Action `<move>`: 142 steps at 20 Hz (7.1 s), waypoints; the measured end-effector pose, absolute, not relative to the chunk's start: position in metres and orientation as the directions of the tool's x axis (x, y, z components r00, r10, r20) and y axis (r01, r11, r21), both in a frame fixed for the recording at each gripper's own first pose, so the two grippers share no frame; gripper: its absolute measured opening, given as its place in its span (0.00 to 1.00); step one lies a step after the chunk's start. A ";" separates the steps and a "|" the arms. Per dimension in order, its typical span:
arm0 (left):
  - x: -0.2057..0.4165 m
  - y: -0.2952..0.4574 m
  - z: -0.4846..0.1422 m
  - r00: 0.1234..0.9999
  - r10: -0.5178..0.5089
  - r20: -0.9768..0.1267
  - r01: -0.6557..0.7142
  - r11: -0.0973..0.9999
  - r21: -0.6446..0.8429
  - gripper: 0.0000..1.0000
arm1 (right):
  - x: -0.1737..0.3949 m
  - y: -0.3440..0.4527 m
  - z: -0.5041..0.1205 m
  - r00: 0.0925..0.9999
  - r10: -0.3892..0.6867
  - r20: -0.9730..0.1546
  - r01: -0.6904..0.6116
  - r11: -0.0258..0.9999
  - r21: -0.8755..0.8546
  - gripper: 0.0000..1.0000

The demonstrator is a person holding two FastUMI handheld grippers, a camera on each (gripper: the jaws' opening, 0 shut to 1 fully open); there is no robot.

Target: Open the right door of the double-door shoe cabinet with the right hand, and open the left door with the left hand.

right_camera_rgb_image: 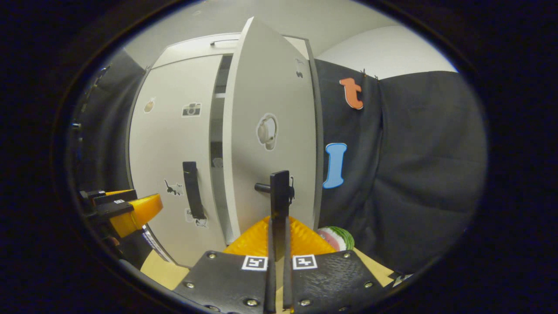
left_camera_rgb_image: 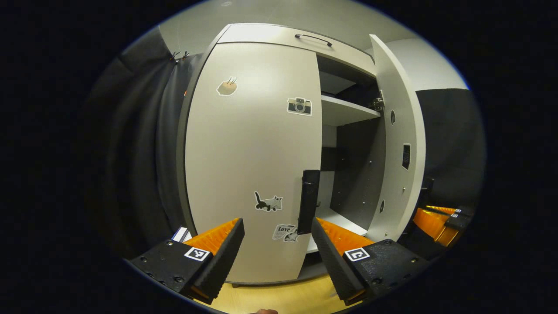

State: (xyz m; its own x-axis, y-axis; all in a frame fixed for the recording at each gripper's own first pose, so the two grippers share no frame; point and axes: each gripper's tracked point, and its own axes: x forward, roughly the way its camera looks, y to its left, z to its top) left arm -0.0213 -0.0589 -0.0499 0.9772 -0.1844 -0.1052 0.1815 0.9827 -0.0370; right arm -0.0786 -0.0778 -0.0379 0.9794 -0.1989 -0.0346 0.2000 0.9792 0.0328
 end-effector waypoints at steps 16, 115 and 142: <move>-0.022 -0.134 -0.063 0.972 -0.202 -0.118 0.198 0.979 -0.047 0.97 | -0.091 -0.204 -0.047 0.965 -0.253 -0.071 0.258 0.964 0.066 0.01; -0.119 0.100 -0.060 0.975 0.194 -0.109 -0.191 0.981 0.031 0.01 | -0.123 -0.086 -0.065 0.972 0.183 -0.146 -0.176 0.983 0.058 0.21; -0.101 -0.072 0.048 1.000 0.003 0.008 -0.003 1.000 -0.019 0.01 | -0.066 -0.061 0.009 0.981 0.192 0.001 -0.191 0.980 0.055 0.22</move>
